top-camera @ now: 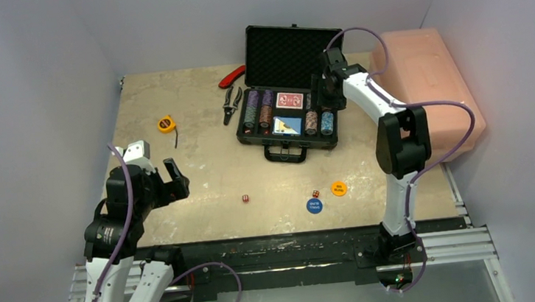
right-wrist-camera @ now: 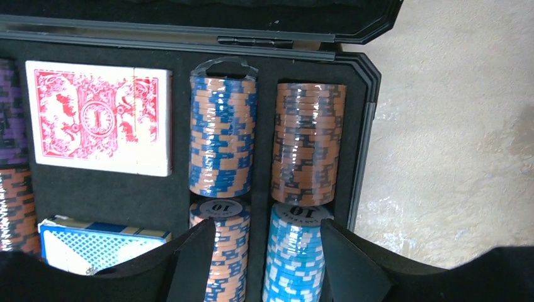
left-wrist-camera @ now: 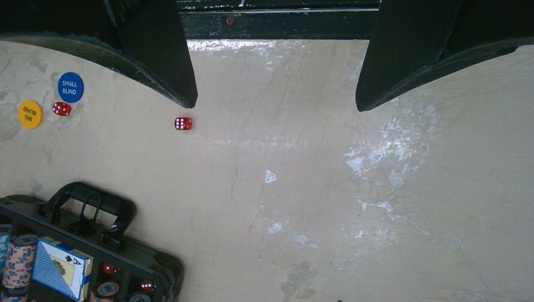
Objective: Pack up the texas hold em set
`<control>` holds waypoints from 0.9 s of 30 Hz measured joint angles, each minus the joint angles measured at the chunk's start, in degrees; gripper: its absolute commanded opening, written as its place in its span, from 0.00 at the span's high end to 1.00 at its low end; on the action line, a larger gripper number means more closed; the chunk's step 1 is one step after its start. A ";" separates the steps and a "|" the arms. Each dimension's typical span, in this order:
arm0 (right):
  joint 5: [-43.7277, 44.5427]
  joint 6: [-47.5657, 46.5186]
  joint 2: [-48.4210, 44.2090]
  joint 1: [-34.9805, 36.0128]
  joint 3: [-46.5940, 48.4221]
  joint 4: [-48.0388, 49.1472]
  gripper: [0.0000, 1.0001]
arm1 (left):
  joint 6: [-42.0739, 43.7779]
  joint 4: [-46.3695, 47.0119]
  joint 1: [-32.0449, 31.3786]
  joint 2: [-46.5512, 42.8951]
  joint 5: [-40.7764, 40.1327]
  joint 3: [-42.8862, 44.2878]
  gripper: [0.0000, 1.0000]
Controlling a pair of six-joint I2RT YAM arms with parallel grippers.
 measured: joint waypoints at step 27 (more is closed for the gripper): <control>0.24 0.42 -22.86 7.37 -14.49 -3.54 0.31 | -0.02 0.02 0.00 -1.07 0.04 0.00 0.02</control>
